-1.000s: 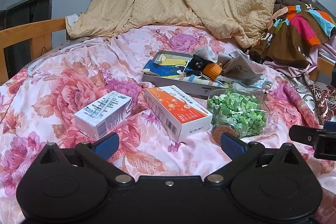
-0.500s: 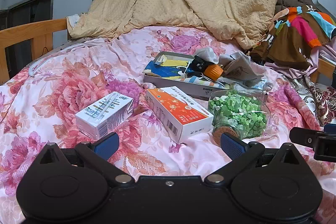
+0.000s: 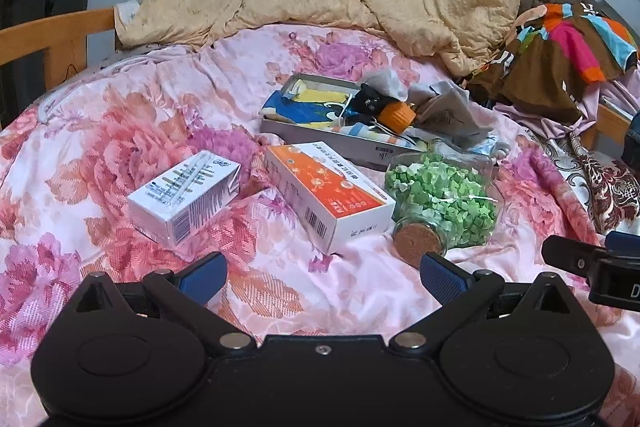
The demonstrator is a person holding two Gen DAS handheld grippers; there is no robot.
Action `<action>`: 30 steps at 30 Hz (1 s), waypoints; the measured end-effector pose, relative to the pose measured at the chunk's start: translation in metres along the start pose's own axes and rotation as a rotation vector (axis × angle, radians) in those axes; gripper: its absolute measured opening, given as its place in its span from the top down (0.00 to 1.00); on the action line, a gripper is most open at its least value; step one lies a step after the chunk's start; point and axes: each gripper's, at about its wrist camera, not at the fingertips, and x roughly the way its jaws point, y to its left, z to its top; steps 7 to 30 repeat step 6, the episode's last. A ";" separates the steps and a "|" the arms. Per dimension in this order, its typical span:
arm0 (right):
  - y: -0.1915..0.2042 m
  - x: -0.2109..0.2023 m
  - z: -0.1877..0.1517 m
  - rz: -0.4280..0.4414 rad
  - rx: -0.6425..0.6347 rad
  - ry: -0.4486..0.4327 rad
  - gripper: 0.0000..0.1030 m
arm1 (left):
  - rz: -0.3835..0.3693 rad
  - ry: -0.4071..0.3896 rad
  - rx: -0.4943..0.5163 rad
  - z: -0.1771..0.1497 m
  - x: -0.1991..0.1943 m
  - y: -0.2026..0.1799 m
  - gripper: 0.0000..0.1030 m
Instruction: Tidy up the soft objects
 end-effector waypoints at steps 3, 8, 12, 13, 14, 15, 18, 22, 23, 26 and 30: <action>-0.001 0.001 -0.002 0.000 0.000 0.003 0.00 | -0.014 0.003 -0.020 0.000 0.001 0.002 0.01; -0.002 0.001 -0.004 0.001 0.000 0.005 0.00 | 0.004 -0.006 -0.006 0.001 0.001 0.001 0.01; -0.002 0.001 -0.004 0.001 0.000 0.005 0.00 | 0.004 -0.006 -0.006 0.001 0.001 0.001 0.01; -0.002 0.001 -0.004 0.001 0.000 0.005 0.00 | 0.004 -0.006 -0.006 0.001 0.001 0.001 0.01; -0.002 0.001 -0.004 0.001 0.000 0.005 0.00 | 0.004 -0.006 -0.006 0.001 0.001 0.001 0.01; -0.002 0.001 -0.004 0.001 0.000 0.005 0.00 | 0.004 -0.006 -0.006 0.001 0.001 0.001 0.01; -0.002 0.001 -0.004 0.001 0.000 0.005 0.00 | 0.004 -0.006 -0.006 0.001 0.001 0.001 0.01; -0.002 0.001 -0.004 0.001 0.000 0.005 0.00 | 0.004 -0.006 -0.006 0.001 0.001 0.001 0.01; -0.002 0.001 -0.004 0.001 0.000 0.005 0.00 | 0.004 -0.006 -0.006 0.001 0.001 0.001 0.01; -0.002 0.001 -0.004 0.001 0.000 0.005 0.00 | 0.004 -0.006 -0.006 0.001 0.001 0.001 0.01; -0.002 0.001 -0.004 0.001 0.000 0.005 0.00 | 0.004 -0.006 -0.006 0.001 0.001 0.001 0.01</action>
